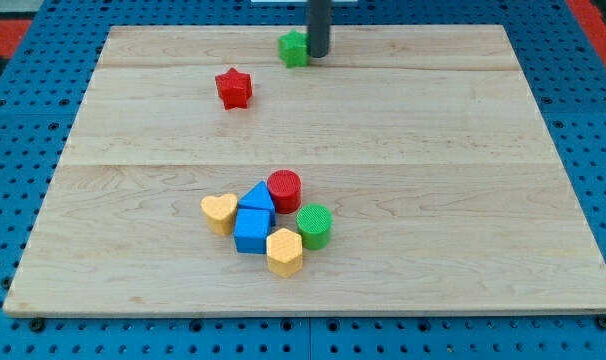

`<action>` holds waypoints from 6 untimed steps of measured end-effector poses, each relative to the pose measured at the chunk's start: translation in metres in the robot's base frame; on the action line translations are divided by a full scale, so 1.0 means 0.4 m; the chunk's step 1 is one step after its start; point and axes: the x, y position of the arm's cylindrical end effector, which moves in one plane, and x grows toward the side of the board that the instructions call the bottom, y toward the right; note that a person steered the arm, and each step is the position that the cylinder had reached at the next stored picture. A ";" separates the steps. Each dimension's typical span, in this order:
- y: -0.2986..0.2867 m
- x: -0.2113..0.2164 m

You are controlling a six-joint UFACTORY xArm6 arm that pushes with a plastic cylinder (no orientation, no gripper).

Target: Slide the red star to the left of the green star

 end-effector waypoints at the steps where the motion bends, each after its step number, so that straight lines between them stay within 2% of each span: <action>1: 0.106 0.254; 2: -0.093 0.346; 3: -0.263 0.267; 4: -0.302 0.254; 6: -0.154 0.086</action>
